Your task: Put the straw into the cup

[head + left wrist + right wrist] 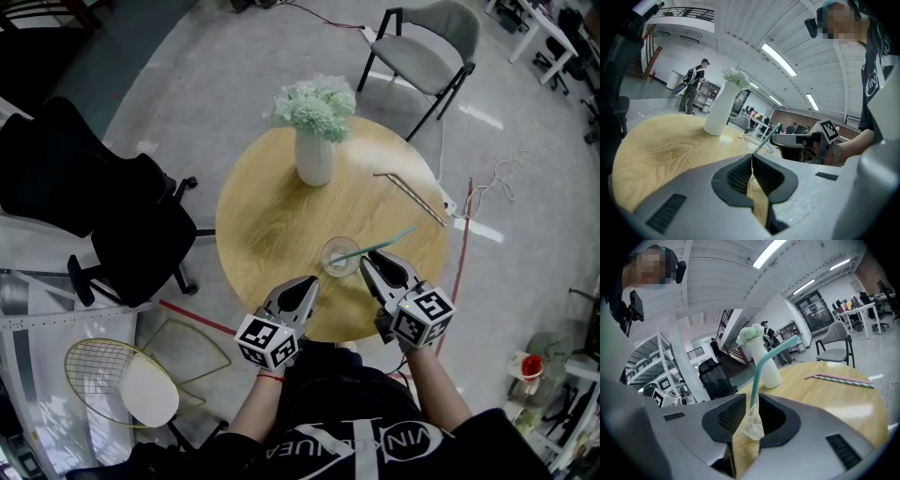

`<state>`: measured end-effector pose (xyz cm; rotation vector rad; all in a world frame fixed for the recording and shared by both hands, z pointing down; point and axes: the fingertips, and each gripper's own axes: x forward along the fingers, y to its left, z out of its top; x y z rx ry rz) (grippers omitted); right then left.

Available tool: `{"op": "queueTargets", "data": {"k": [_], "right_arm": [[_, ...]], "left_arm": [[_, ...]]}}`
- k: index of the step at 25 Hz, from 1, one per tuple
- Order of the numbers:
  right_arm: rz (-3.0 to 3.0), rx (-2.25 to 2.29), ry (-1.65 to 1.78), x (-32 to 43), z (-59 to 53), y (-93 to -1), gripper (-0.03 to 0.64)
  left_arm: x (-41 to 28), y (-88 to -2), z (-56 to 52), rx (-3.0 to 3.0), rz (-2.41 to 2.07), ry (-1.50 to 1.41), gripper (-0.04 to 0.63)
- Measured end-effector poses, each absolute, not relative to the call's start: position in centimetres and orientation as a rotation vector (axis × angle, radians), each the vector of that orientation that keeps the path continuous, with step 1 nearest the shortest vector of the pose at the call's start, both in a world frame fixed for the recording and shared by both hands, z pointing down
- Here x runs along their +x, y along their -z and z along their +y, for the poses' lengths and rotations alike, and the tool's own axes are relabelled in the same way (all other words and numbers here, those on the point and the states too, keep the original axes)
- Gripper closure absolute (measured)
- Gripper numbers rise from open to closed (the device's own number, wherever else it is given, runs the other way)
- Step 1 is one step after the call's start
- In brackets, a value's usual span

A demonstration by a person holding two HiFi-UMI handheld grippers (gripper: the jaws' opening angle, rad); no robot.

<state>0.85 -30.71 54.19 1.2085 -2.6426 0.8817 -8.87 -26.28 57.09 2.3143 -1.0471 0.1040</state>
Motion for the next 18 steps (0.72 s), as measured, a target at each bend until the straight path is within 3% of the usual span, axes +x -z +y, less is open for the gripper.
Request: {"op": "queueTargets", "data": {"k": [13, 18], "right_arm": [[-2.670, 1.156, -0.891, 0.4, -28.9, -53.6, 0.558], [-2.696, 1.129, -0.885, 0.4, -27.9, -52.8, 0.601]], "left_arm": [[-8.4, -56.2, -25.2, 2.326, -1.058, -0.083, 0.583], [-8.0, -55.5, -24.8, 2.342, -1.060, -0.065, 0.583]]}}
